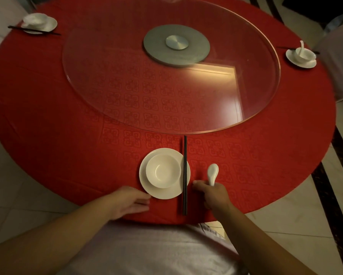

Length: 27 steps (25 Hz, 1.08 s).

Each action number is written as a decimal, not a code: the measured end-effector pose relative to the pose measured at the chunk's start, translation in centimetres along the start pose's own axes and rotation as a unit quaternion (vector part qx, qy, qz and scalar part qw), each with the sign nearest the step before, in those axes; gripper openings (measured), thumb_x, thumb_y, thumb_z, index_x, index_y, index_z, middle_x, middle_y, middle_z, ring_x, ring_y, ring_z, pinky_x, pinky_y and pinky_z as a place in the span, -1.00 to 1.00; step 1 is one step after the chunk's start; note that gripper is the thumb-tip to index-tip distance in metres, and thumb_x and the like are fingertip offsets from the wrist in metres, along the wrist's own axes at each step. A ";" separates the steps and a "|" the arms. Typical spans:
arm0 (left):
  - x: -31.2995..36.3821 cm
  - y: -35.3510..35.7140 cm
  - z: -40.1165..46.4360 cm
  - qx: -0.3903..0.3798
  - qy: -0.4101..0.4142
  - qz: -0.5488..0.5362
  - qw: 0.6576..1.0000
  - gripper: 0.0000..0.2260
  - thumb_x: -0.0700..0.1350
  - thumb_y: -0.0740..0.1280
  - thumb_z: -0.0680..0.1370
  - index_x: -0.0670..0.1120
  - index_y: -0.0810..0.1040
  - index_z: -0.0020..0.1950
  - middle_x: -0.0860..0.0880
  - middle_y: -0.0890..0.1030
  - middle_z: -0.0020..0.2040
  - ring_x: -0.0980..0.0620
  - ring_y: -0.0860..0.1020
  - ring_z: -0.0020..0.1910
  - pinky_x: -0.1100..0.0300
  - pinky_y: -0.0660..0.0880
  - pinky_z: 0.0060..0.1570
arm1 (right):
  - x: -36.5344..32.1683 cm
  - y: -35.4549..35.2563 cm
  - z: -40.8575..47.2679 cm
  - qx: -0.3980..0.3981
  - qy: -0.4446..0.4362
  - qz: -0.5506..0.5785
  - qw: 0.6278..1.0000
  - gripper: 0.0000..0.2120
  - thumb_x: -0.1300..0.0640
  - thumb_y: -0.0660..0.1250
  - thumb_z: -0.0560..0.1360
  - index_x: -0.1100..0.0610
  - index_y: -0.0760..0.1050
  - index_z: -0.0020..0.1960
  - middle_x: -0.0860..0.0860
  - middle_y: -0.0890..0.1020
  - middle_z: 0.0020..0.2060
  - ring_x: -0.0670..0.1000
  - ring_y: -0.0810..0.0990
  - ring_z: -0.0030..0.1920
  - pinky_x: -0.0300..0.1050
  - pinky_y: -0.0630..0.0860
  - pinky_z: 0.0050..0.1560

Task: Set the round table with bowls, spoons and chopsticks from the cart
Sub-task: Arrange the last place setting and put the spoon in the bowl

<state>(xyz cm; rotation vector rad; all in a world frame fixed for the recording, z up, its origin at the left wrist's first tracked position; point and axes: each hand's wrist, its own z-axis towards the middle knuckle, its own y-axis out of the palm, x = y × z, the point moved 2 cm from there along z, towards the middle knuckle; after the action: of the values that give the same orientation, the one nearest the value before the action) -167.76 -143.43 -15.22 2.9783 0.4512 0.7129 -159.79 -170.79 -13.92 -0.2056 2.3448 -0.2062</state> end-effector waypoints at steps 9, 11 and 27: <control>3.6 -1.7 2.3 0.084 0.165 -0.024 0.982 -0.80 -0.28 0.45 0.54 -0.18 0.65 0.17 -0.13 0.75 -0.01 -0.03 0.75 -0.10 0.19 0.68 -0.22 | -1.0 1.7 1.1 0.025 -0.017 -0.025 0.999 -0.91 0.16 0.54 0.42 0.18 0.71 -0.14 -0.11 0.52 -0.60 -0.15 0.41 -0.62 -0.25 0.32 -0.61; 3.4 -1.8 2.5 0.086 0.167 -0.030 0.982 -0.80 -0.30 0.43 0.55 -0.19 0.65 0.17 -0.13 0.76 -0.03 -0.03 0.75 -0.10 0.18 0.68 -0.22 | -1.1 1.9 1.3 0.029 -0.017 -0.028 0.999 -0.92 0.15 0.54 0.42 0.17 0.71 -0.16 -0.06 0.52 -0.54 -0.10 0.40 -0.59 -0.23 0.31 -0.59; 6.1 -0.8 0.6 0.191 0.291 0.132 0.928 -0.77 -0.13 0.40 0.58 -0.13 0.66 0.21 -0.04 0.70 -0.03 0.00 0.66 -0.11 0.05 0.64 0.01 | -7.4 -0.7 -0.1 0.013 -0.213 -0.301 0.929 -0.53 -0.02 0.00 0.55 0.17 0.63 -0.13 -0.08 0.50 -0.45 -0.05 0.43 -0.44 -0.15 0.28 -0.39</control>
<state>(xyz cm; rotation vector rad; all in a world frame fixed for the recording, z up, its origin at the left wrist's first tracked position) -162.53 -140.85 -13.17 3.1603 0.2189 1.7455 -154.67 -169.95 -8.66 -0.8697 1.7871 -0.4400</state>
